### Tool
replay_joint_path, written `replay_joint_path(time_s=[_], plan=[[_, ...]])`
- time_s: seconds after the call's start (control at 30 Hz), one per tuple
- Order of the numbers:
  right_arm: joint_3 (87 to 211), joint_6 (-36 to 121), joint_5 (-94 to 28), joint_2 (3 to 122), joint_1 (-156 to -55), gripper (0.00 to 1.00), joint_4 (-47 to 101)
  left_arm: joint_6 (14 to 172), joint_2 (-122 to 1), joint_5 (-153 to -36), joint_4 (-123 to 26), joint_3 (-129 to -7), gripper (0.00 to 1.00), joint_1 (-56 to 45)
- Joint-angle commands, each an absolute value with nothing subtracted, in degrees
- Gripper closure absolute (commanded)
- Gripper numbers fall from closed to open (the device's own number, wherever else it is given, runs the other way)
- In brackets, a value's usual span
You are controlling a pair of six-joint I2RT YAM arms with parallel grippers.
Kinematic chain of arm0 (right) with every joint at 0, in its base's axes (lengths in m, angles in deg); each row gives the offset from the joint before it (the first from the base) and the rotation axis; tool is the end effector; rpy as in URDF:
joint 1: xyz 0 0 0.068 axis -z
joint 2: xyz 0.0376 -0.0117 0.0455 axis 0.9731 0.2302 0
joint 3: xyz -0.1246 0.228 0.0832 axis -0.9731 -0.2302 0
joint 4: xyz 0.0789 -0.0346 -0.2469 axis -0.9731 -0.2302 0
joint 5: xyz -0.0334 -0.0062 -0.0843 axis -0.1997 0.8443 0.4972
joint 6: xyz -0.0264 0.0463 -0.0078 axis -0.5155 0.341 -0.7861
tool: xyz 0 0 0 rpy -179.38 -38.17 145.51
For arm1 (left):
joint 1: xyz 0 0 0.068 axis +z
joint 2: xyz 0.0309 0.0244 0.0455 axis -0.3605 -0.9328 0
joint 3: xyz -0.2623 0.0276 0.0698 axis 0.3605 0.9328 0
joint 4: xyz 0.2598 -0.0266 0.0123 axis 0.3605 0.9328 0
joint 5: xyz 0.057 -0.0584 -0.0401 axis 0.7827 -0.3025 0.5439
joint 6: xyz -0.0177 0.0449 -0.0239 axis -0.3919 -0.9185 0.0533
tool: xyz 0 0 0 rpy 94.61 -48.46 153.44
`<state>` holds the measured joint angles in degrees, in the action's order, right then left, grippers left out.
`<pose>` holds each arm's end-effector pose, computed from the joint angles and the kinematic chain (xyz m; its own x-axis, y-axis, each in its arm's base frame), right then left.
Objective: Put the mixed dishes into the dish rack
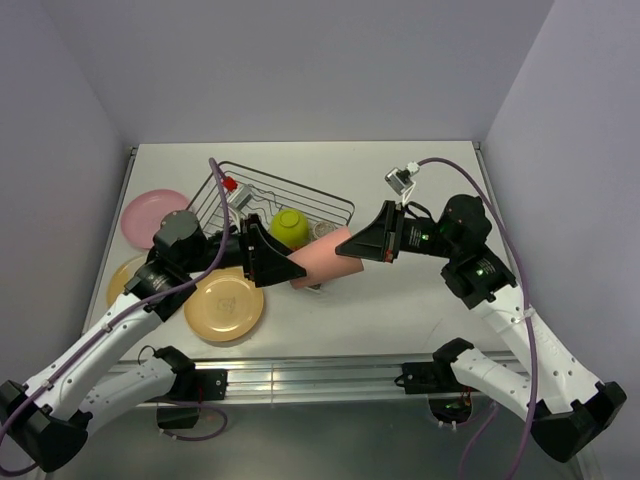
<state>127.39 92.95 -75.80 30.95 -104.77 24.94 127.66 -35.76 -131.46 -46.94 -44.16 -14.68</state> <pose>0.1493 0.1108 0.3955 -0.8124 0.1699 -0.5578 -0.5502 0.0937 0.8298 0.1480 -0.1379 0.3650 -0.7282 -0.1018 -0.6778 0.6670 0.1223 -0.7349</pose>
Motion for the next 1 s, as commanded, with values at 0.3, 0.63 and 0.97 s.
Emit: replay_joint_path(time_s=[0.3, 0.63, 0.97], plan=[[124.3, 99.4, -76.9, 30.6, -103.2, 1.0, 39.6, 130.9, -33.3, -132.6, -54.7, -42.4, 0.12, -14.5], [123.7, 101.8, -75.6, 29.3, -102.2, 1.0, 41.9, 131.3, -31.4, -130.2, -57.4, -40.9, 0.18, -14.5], [121.3, 103.8, -75.6, 29.9, -102.2, 1.0, 44.9, 132.1, -31.2, -127.3, -58.6, -41.3, 0.2, -14.5]])
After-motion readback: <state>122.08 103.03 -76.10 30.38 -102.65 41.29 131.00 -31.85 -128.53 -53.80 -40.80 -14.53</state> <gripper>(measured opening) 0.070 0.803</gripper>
